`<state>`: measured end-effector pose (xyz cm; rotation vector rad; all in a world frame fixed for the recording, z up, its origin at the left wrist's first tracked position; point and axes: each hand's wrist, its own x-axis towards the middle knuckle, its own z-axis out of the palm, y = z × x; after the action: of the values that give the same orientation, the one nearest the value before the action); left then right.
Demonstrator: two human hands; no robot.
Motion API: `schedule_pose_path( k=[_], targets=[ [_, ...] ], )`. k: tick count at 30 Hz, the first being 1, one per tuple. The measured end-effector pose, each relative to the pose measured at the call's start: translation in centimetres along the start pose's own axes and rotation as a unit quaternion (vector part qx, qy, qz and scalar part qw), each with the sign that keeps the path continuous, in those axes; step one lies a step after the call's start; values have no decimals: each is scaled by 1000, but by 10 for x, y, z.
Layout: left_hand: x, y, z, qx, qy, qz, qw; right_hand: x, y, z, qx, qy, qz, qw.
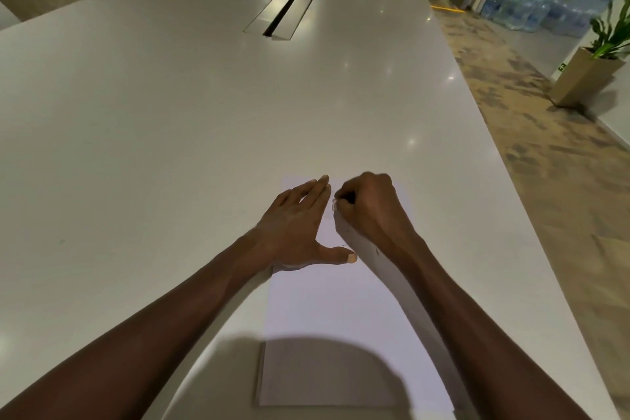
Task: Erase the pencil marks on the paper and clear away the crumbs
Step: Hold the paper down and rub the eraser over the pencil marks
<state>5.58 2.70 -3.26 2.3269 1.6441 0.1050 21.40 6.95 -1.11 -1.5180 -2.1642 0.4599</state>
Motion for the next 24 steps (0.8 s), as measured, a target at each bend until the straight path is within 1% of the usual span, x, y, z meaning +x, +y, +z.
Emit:
schedule_pose_path(
  k=[2,6,12,16,21,24],
  targets=[
    [0,0,1,-6,5,1,1000,18,-2,-1,-3,2,4,1000],
    [0,-2,2,-17,10,0,1000,34,-7,-6,-3,-24,19,1000],
    [2,-1,0,10,-1,2,1000,-20,-12,-3,24,-22,64,997],
    [1,-1,-1,20,5,6,1000,-36,-19,4,4,-10,80,997],
    [3,-2,1,14,-6,3,1000,-4,-16,7,16,56,90,994],
    [3,-3,2,8,-12,-2,1000,19,-13,4,3,36,86,996]
  ],
)
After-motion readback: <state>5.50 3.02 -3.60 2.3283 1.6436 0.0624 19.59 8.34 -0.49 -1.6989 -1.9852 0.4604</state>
